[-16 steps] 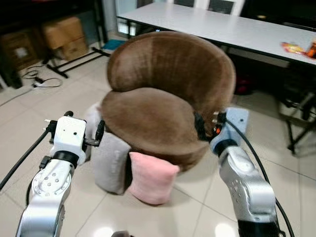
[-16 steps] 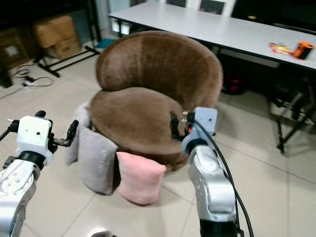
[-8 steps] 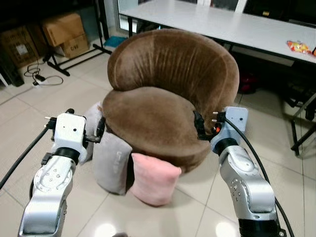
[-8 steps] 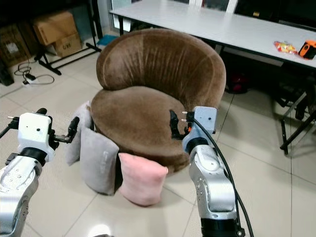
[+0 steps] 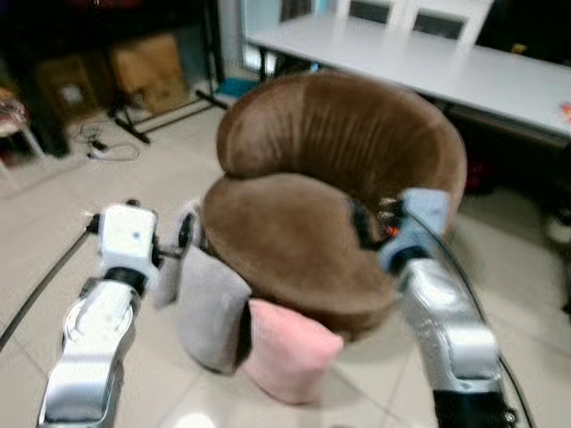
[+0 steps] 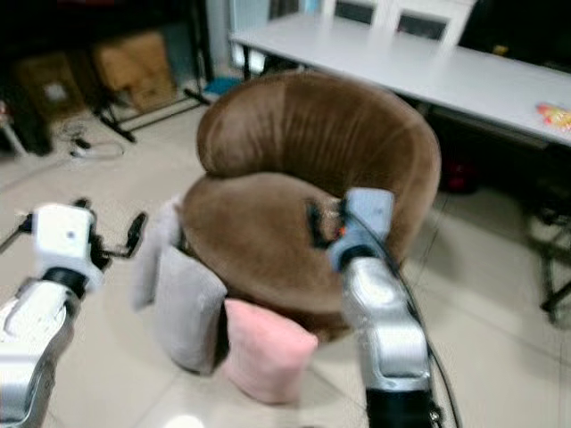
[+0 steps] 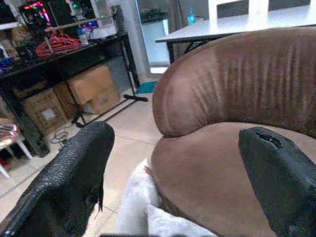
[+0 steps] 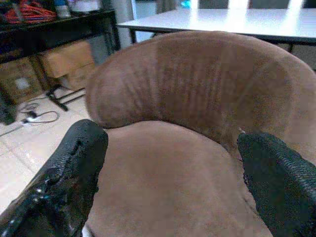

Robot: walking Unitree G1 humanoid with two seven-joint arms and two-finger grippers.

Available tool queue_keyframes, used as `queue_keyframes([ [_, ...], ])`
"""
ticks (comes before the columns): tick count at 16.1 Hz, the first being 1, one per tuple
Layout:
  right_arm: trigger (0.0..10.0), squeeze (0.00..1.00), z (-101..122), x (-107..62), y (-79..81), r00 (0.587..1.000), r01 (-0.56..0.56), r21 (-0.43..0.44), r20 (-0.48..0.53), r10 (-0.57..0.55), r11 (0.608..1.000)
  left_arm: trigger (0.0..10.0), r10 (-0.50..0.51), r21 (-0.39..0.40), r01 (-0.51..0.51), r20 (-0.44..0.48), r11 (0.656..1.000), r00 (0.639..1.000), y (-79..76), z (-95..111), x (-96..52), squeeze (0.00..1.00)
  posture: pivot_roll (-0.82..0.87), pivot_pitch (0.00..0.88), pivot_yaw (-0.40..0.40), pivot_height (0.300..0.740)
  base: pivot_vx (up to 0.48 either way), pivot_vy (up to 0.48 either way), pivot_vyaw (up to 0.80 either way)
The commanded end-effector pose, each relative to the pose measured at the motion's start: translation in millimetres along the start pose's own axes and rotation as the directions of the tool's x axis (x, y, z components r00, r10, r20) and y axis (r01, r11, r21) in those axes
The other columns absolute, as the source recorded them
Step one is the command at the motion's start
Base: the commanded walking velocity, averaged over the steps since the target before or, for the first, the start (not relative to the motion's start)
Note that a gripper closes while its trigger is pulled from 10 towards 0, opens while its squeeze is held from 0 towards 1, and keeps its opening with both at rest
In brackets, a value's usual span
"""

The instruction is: Move the pillow to the sofa from floor

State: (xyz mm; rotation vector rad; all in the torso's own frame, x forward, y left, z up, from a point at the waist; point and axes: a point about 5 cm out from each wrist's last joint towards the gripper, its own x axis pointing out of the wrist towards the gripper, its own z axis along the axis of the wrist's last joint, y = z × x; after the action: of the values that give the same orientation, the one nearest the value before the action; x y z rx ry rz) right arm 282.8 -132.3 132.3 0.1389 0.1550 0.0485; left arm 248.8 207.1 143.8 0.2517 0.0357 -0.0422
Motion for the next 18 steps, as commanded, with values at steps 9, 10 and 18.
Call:
queue_keyframes([
  [9, 10.0, 0.0, 0.1, 4.1, 8.9, 0.996, -0.092, -0.039, -0.018, 0.091, 0.995, 10.0, 0.014, 0.042, -0.014, 0.006, 0.999, 1.0, 8.5, 3.3, -0.1, 0.0, 0.0, 0.0, -0.036, 0.74, 0.349, 0.0, 0.23],
  [10, 10.0, 0.0, 0.5, 4.9, 5.7, 0.997, -0.079, -0.038, -0.022, 0.078, 0.996, 10.0, 0.016, 0.046, -0.016, -0.002, 0.999, 1.0, 8.5, 2.7, -0.3, 0.0, 0.0, 0.0, -0.039, 0.74, 0.0, 0.0, 0.0],
  [18, 10.0, 0.0, 6.2, 2.9, -0.6, 0.997, -0.073, 0.039, 0.01, 0.072, 0.997, 10.0, 0.03, 0.036, -0.03, -0.006, 0.999, 1.0, 8.7, 0.9, 0.5, 0.0, -0.01, 0.0, -0.042, 0.715, 0.0, 0.0, 0.0],
])
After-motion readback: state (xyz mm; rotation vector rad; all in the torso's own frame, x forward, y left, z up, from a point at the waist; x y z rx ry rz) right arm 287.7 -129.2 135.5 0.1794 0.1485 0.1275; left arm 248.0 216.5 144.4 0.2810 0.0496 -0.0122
